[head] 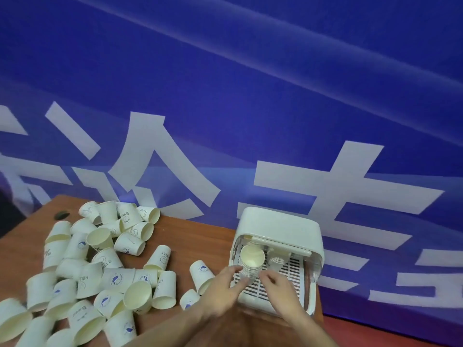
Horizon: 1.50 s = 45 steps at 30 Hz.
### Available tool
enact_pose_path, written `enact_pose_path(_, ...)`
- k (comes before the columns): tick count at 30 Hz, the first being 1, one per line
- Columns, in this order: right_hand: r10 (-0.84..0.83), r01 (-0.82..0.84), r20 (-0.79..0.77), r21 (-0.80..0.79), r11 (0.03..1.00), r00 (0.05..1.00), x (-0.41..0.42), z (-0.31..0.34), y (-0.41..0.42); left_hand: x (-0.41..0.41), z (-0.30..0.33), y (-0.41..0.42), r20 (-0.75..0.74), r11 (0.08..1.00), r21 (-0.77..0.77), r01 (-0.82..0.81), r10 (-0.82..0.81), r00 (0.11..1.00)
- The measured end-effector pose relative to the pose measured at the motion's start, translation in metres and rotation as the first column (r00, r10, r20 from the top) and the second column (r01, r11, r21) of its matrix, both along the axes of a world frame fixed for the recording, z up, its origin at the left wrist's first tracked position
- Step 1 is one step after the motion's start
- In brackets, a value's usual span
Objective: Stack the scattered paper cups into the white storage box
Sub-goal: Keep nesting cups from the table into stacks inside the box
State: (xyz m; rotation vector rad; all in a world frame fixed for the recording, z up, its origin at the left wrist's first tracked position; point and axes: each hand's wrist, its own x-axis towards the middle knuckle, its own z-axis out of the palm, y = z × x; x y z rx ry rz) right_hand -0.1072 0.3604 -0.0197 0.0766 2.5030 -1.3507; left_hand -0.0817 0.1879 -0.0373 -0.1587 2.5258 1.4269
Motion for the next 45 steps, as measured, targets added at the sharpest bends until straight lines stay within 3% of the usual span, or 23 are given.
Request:
enact_pose_path(8, 0.247, -0.225, -0.045, 0.285, 0.932, 0.968, -0.004, 0.013, -0.050, 0.003, 0.021, -0.086, -0.100, 0.949, -0.312, 0.052, -0.087, 0.991)
enact_pose_path(16, 0.348, -0.303, -0.075, 0.344, 0.889, 0.934, -0.011, 0.022, -0.112, 0.011, 0.015, -0.160, 0.019, 0.879, -0.473, 0.064, -0.062, 0.998)
enact_pose_path(28, 0.141, -0.175, 0.122, 0.346, 0.922, 0.983, -0.020, -0.011, -0.168, 0.000, -0.005, -0.236, 0.089, 0.772, -0.632, 0.063, -0.008, 0.996)
enact_pose_path(32, 0.040, -0.106, 0.191, 0.350, 0.931, 0.981, -0.030, -0.021, -0.174, -0.017, -0.012, -0.252, 0.068, 0.693, -0.718, 0.069, -0.029, 0.997)
enact_pose_path(38, -0.093, -0.036, 0.266, 0.444, 0.895, 0.960, -0.038, -0.048, -0.180, -0.040, -0.025, -0.264, 0.148, 0.532, -0.826, 0.188, -0.117, 0.982)
enact_pose_path(45, -0.254, 0.101, 0.389, 0.372, 0.923, 0.886, -0.035, -0.059, -0.196, -0.053, -0.039, -0.274, 0.211, 0.492, -0.822, 0.285, -0.201, 0.957)
